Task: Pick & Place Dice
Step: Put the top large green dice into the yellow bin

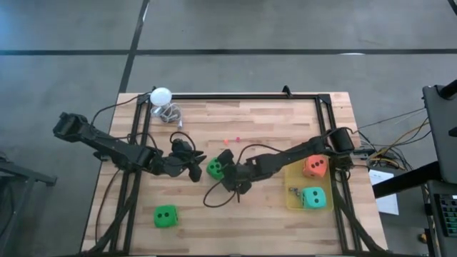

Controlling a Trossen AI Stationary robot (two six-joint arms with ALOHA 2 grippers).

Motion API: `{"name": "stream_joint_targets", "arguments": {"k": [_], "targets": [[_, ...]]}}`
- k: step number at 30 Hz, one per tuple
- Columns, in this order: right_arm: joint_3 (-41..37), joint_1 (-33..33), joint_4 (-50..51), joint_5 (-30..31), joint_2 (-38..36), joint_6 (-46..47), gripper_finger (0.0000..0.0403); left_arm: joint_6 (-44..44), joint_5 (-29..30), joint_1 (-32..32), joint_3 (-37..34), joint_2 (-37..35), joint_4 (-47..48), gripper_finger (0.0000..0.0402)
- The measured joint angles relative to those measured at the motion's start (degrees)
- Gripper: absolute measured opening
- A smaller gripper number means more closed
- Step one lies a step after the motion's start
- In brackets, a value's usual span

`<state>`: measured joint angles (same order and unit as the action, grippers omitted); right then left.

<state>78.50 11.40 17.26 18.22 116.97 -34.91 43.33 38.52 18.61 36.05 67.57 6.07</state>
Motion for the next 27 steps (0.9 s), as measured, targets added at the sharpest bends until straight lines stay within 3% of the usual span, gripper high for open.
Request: {"name": "stream_joint_targets", "arguments": {"k": [21, 27], "targets": [[-0.04, 1.18, 1.62, 1.02, -0.57, 3.14, 0.0009, 0.02, -0.22, 0.0, 0.0, 0.02, 0.15, 0.0113], [-0.11, 1.41, 0.71, 3.19, -0.5, 4.52, 0.0033, 0.02, -0.64, 0.0, 0.0, 0.02, 0.15, 0.0113]]}}
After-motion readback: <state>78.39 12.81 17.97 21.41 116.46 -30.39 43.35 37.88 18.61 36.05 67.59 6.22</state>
